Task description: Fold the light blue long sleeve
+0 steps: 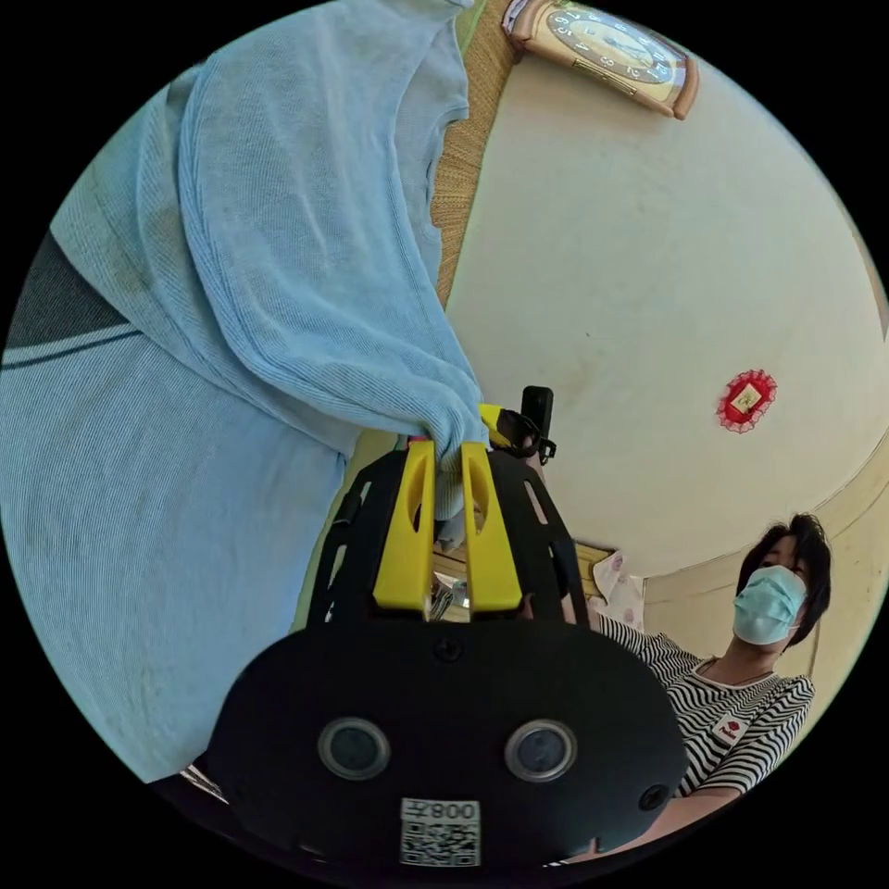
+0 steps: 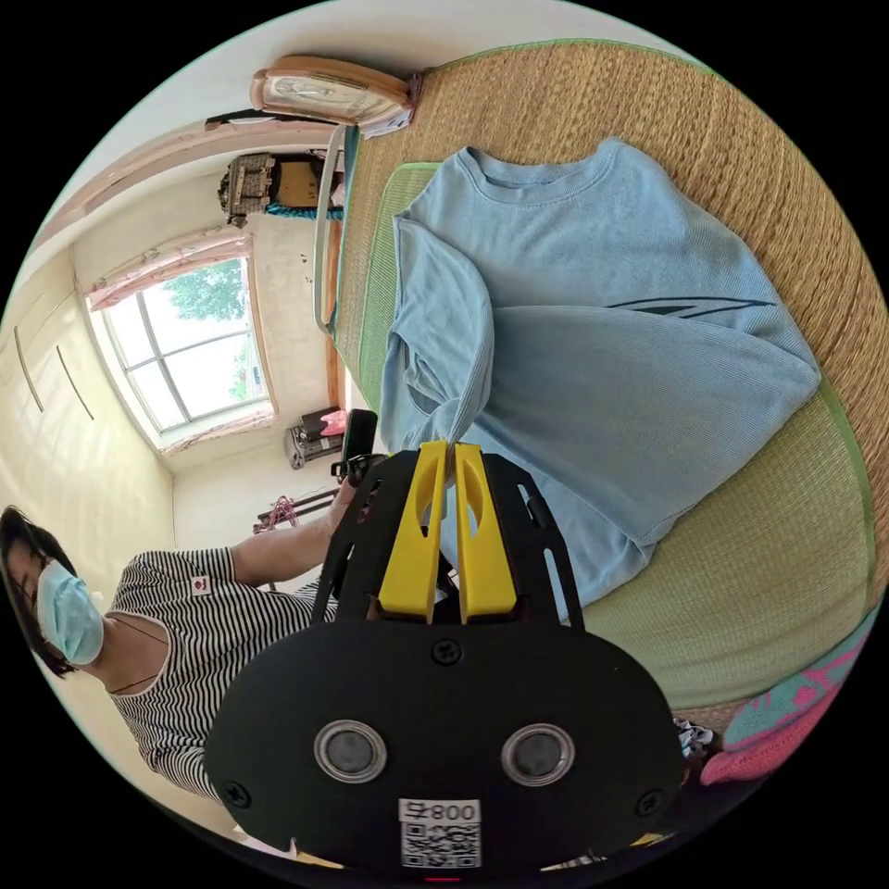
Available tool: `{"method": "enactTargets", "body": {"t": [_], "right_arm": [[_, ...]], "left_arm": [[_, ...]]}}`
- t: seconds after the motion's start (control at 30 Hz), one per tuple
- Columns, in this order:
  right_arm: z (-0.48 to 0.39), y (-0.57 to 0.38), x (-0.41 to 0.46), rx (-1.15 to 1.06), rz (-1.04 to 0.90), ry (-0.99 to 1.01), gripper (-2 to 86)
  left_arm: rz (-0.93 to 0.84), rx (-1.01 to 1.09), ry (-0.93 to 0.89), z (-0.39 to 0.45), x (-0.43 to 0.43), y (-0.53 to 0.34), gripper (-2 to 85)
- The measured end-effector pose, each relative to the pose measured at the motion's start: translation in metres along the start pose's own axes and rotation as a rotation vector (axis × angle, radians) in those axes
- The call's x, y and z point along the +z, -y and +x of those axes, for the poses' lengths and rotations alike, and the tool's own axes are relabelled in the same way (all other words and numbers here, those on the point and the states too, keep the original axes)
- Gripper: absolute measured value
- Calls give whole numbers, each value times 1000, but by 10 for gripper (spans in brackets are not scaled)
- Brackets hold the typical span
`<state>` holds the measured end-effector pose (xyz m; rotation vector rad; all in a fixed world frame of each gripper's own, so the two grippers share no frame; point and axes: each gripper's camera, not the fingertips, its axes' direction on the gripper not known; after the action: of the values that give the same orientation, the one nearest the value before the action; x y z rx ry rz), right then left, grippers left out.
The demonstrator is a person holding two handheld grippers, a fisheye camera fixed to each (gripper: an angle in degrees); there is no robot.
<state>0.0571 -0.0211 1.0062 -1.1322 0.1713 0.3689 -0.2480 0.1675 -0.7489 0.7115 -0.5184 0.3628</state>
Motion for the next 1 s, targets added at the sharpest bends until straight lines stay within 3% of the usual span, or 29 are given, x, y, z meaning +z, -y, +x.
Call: {"method": "enactTargets", "body": {"t": [0.37, 0.53, 0.67, 0.83, 1.0], "right_arm": [[60, 22, 6, 124, 23, -147, 11], [44, 20, -12, 113, 134, -269, 4], [8, 16, -2, -15, 210, -329, 2], [18, 43, 67, 7, -27, -466, 3], [-34, 62, 62, -152, 143, -491, 17]], "left_arm": [[-102, -122, 126, -38, 47, 23, 69], [-163, -113, 136, -35, 48, 23, 62], [-177, -65, 145, -27, 38, 25, 52], [-15, 0, 112, -9, -20, 32, 58], [284, 106, 227, 18, -116, 43, 79]]}}
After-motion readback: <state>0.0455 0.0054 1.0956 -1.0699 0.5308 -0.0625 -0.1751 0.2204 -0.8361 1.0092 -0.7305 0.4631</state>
